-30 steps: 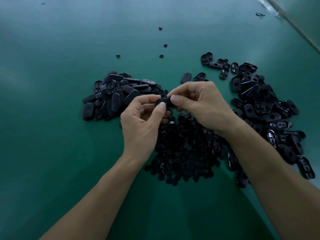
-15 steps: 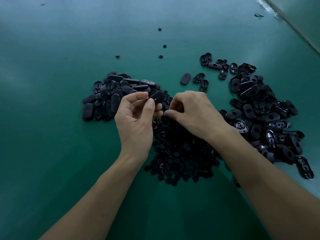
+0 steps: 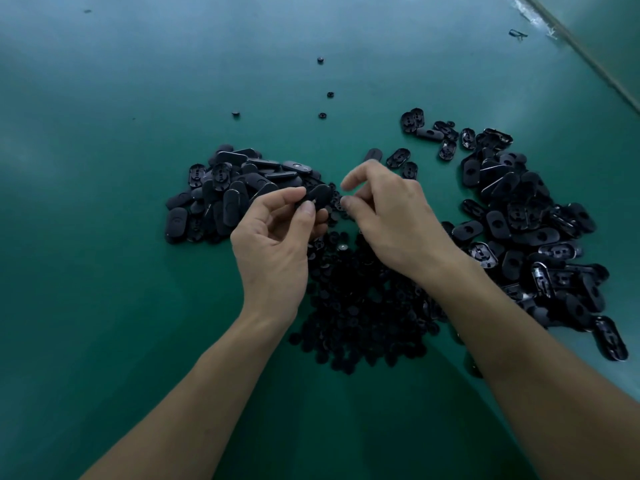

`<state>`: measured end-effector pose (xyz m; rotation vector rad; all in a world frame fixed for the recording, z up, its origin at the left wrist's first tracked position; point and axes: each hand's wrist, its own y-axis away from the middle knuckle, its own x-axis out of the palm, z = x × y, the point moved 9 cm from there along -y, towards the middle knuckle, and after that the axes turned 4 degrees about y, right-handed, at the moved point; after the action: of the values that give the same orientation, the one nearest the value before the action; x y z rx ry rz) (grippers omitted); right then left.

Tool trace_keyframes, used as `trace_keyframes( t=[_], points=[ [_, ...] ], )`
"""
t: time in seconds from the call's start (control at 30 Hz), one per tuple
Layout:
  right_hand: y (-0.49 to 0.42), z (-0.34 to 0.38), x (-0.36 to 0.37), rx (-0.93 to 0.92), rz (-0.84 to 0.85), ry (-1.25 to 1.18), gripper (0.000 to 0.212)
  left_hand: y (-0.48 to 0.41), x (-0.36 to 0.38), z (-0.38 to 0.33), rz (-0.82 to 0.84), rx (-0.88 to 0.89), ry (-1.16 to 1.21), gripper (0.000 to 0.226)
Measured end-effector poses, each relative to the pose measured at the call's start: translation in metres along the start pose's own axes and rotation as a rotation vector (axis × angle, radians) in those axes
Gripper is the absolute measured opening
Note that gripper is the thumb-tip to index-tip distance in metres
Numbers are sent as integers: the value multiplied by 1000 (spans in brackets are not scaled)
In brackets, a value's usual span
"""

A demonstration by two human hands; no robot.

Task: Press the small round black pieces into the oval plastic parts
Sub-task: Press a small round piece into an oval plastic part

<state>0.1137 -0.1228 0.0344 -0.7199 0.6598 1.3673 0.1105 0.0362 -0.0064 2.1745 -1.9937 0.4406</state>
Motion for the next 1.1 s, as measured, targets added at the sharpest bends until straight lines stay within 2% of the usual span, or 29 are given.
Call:
trace_keyframes(
  t=[0.07, 0.27, 0.43, 0.57, 0.67, 0.87, 1.1],
  points=[
    [-1, 1, -8, -15, -45, -32, 18, 0, 0, 1, 0, -7, -1, 12],
    [4, 12, -29, -89, -179, -142, 9, 1, 2, 1, 14, -13, -23, 13],
    [8, 23, -27, -100, -99, -285, 8, 1, 4, 1, 39, -20, -31, 13],
    [10, 26, -18, -92, -46, -277, 8, 1, 5, -1, 61, 0, -35, 13],
    [11, 23, -10, -61, -4, -275, 17, 2, 5, -1, 59, 7, -60, 12],
    [10, 24, -11, -63, -50, -199, 10, 0, 4, 1, 64, 10, -127, 12],
    [11, 21, -12, -51, -57, -154, 12, 1, 5, 1, 70, 9, -124, 12]
  ],
)
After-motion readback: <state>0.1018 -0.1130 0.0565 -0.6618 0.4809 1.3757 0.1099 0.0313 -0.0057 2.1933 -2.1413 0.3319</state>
